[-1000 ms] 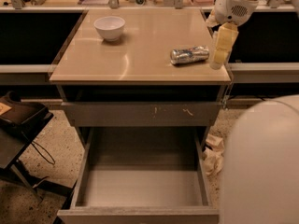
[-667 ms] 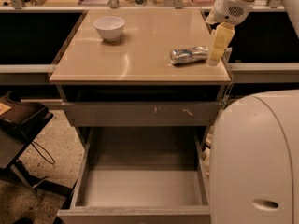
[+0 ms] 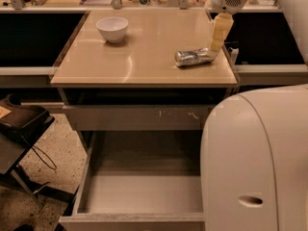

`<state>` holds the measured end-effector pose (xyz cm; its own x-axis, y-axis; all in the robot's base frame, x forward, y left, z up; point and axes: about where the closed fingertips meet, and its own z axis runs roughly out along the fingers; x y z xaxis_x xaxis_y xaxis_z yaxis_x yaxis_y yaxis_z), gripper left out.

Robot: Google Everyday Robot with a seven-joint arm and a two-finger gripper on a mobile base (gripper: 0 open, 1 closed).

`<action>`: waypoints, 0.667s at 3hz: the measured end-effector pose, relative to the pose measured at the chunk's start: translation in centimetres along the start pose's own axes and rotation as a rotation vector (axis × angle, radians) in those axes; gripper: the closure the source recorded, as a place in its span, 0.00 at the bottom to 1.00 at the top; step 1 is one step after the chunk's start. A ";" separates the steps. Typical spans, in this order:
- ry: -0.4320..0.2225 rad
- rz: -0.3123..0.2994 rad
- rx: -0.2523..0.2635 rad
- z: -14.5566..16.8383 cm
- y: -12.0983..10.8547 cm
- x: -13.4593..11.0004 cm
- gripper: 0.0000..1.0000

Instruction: Place redbull can into middle drawer

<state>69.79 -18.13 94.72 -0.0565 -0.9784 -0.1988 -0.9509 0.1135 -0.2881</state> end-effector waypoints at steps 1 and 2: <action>0.067 -0.103 0.050 0.5 -3.1 -2.2 0.00; 0.057 -0.116 0.107 -0.5 -4.5 -3.0 0.00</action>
Offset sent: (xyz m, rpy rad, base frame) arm 0.0275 0.0165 0.0075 -0.0871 -0.0494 0.0598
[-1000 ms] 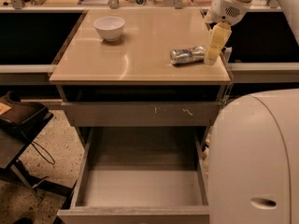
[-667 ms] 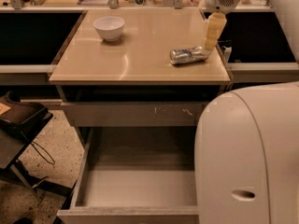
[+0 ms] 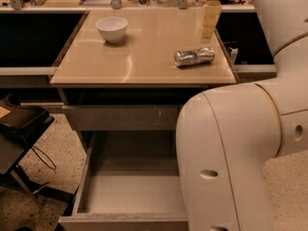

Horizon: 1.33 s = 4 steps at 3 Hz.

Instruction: Place redbull can into middle drawer

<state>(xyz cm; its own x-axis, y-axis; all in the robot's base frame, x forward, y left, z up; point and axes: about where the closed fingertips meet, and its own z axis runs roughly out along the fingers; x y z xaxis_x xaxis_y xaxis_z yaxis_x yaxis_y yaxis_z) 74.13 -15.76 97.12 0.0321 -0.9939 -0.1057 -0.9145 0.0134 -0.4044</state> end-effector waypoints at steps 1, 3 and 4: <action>0.000 0.000 0.000 0.0 0.0 0.0 0.00; -0.356 0.131 0.000 9.6 1.0 4.4 0.00; -0.412 0.149 -0.027 11.6 1.5 4.1 0.00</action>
Offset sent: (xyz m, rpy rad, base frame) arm 0.0394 -0.0807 -0.1040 0.4760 0.0402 -0.0256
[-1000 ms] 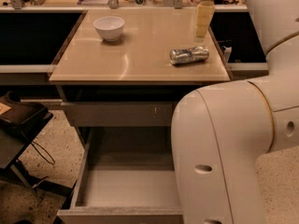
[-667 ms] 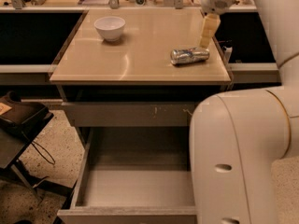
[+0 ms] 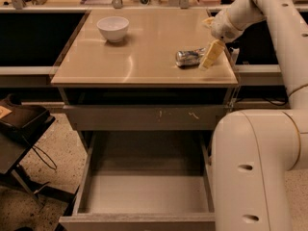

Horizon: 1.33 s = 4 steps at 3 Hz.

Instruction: Place redbull can into middle drawer

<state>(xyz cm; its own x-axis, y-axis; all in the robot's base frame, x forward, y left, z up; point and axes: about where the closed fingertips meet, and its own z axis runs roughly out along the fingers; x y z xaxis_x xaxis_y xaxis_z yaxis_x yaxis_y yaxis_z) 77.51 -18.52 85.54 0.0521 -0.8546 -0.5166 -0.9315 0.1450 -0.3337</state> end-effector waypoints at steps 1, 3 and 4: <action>0.002 0.000 0.001 0.0 0.0 0.0 0.00; -0.002 0.042 -0.113 3.3 2.1 1.3 0.00; -0.003 0.042 -0.119 3.6 2.2 1.4 0.00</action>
Offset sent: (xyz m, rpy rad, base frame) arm 0.0323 -0.0232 0.0054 -0.0007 0.1239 0.0256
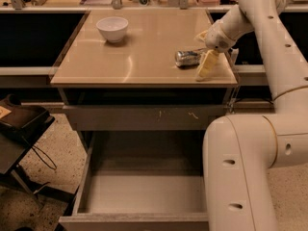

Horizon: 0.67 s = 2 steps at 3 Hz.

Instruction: Place redbull can into middle drawer

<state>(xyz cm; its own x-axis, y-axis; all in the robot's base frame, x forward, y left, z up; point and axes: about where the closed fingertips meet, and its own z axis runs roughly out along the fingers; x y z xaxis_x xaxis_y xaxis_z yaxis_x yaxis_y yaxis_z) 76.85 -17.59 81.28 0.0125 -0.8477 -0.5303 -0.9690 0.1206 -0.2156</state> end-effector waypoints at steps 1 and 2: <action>0.000 0.000 0.000 0.0 0.0 0.0 0.16; 0.000 0.000 0.000 0.0 0.0 0.0 0.39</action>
Offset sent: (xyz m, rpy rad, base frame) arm 0.0000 0.0000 0.0000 0.0000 0.0000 0.0000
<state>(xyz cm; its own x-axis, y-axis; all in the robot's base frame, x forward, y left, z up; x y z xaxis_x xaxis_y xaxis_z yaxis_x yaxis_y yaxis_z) 76.85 -17.59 81.28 0.0125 -0.8477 -0.5304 -0.9690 0.1206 -0.2156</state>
